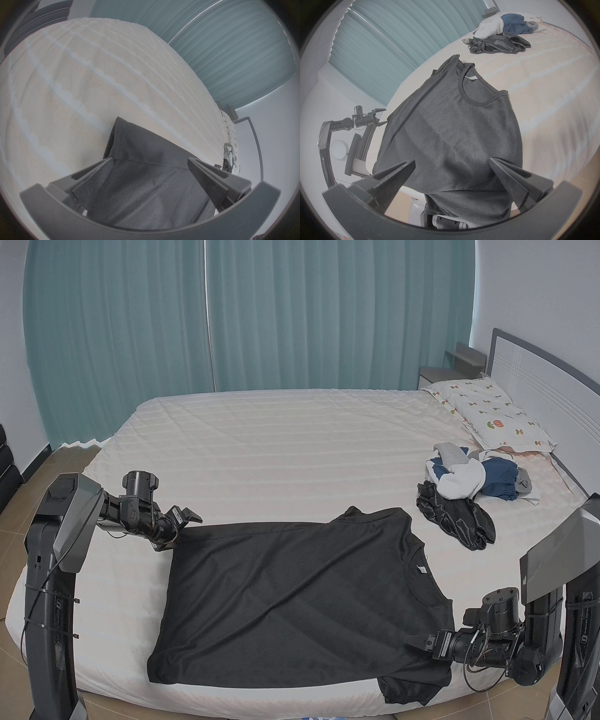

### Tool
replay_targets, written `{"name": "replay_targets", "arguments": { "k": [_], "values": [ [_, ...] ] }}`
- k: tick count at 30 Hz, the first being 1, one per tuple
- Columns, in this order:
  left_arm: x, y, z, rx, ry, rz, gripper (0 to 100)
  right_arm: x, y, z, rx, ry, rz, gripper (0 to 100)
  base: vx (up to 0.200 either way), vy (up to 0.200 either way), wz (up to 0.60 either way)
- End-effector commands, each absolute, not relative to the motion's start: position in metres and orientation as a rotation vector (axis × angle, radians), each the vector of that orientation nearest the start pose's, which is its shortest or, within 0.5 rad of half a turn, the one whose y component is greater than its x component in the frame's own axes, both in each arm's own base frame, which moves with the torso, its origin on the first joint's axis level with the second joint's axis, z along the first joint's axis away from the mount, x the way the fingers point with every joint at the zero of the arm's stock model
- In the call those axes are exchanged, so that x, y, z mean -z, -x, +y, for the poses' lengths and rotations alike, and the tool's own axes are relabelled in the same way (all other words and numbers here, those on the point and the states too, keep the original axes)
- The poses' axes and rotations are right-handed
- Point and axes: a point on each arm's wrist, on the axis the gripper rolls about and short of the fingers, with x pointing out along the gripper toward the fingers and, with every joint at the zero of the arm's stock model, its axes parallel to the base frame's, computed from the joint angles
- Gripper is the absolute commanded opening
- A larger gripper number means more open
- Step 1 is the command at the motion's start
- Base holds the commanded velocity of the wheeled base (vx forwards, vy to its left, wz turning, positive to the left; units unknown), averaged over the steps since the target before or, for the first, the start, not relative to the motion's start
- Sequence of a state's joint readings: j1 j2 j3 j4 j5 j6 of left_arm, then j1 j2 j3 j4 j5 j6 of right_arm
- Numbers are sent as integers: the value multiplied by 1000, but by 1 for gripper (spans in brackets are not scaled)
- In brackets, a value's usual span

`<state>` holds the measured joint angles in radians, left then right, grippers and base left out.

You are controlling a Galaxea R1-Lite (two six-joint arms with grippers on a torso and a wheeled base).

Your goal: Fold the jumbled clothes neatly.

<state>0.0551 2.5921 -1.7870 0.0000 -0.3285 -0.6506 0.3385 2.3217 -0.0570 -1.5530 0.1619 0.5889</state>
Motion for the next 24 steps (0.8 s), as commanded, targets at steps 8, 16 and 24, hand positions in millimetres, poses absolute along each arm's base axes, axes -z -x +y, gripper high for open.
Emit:
{"name": "replay_targets", "arguments": {
  "k": [8,16,24],
  "values": [
    [-3,-507,20,-17,756,846,100,29,-215,80,-257,-490,821,100,0,0,0],
    [5,-512,20,-49,743,836,0,29,-215,80,-258,-490,820,100,0,0,0],
    [3,-516,21,-107,726,803,0,29,-216,80,-258,-490,820,100,0,0,0]
  ]
}}
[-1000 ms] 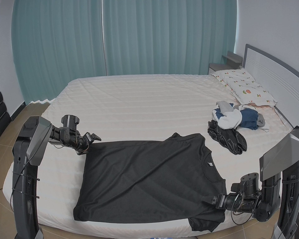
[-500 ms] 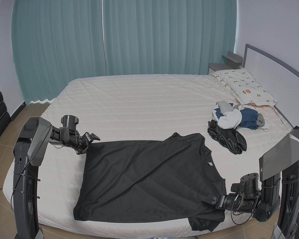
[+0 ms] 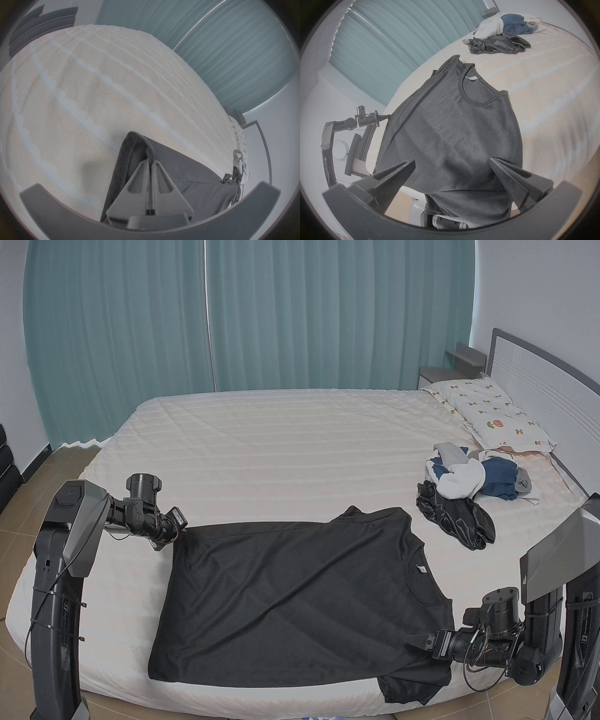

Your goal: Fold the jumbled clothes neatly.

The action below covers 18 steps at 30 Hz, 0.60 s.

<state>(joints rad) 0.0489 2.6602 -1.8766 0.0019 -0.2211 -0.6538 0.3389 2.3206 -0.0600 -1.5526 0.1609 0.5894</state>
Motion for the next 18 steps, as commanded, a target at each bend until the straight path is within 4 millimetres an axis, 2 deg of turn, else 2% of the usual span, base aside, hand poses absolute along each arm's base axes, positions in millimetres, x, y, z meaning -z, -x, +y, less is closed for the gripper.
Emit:
{"name": "replay_targets", "arguments": {
  "k": [1,9,14,18],
  "values": [
    [2,-516,21,-108,728,798,0,29,-216,80,-258,-490,820,100,0,0,0],
    [-14,-524,33,-185,840,718,0,29,-215,80,-257,-492,820,100,0,0,0],
    [-17,-526,42,-199,860,694,0,29,-216,80,-258,-492,819,100,0,0,0],
    [-12,-528,43,-202,861,694,0,29,-215,80,-257,-492,820,100,0,0,0]
  ]
}}
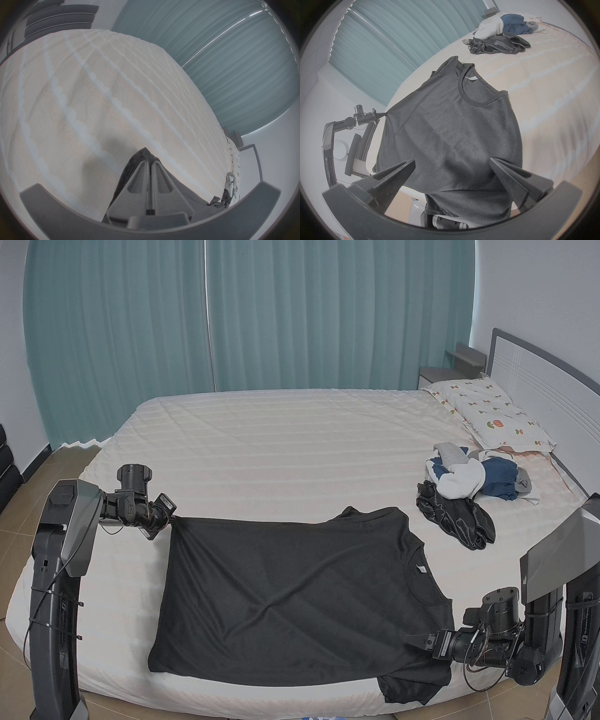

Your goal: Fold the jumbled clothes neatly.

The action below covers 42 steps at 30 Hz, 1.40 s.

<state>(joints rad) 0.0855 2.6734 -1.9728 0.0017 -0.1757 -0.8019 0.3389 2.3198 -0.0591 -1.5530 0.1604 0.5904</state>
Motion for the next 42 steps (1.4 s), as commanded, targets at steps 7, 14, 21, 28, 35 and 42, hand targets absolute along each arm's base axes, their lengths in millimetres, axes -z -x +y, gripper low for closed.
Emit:
{"name": "replay_targets", "arguments": {
  "k": [7,14,21,28,35,42],
  "values": [
    [-11,-529,48,-211,863,685,0,28,-216,80,-258,-494,817,100,0,0,0],
    [-8,-529,54,-226,866,680,0,28,-215,79,-256,-496,816,100,0,0,0],
    [-5,-529,54,-228,867,687,0,28,-215,79,-256,-496,816,100,0,0,0],
    [-10,-526,53,-229,893,696,100,23,-212,78,-255,-499,809,100,0,0,0],
    [-61,-500,56,-149,1025,713,100,6,-206,68,-241,-512,760,100,0,0,0],
    [-80,-443,68,-152,1069,803,100,4,-205,70,-243,-509,758,100,0,0,0]
  ]
}}
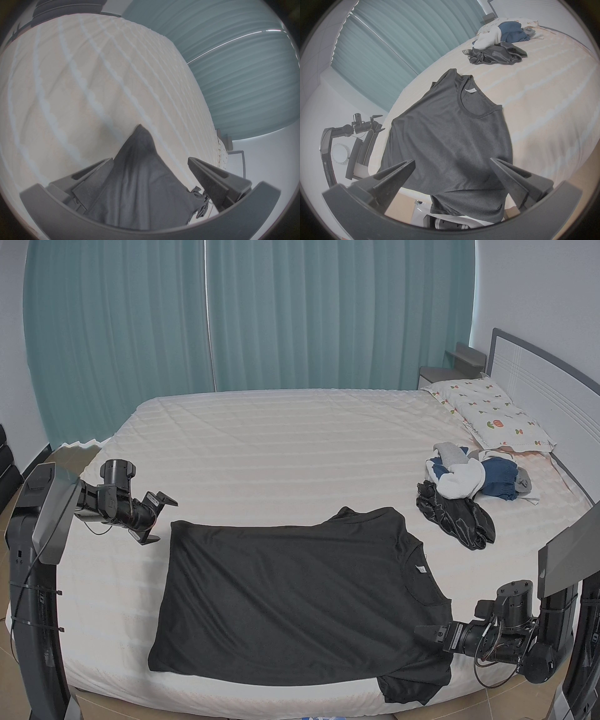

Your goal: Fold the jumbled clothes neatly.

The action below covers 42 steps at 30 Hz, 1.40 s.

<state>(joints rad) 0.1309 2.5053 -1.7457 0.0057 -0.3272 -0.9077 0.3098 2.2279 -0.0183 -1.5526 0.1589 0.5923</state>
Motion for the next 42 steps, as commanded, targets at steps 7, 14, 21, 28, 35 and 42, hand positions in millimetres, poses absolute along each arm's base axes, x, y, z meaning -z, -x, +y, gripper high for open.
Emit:
{"name": "replay_targets", "arguments": {
  "k": [7,14,21,28,35,42],
  "values": [
    [-80,-366,74,-121,1134,850,100,9,-206,69,-219,-509,767,100,-114,0,0],
    [-57,-310,61,-113,1072,914,100,12,-206,68,-203,-510,777,100,-200,0,0],
    [-40,-287,54,-105,1067,912,100,16,-207,66,-165,-503,784,100,-114,0,0],
    [-32,-256,52,-100,1064,859,100,20,-208,59,-83,-510,779,100,0,0,0],
    [-28,-249,49,-91,1058,854,100,25,-209,61,-59,-515,791,100,0,0,0],
    [-24,-250,48,-95,1061,868,100,34,-209,52,58,-582,810,100,0,0,0]
  ]
}}
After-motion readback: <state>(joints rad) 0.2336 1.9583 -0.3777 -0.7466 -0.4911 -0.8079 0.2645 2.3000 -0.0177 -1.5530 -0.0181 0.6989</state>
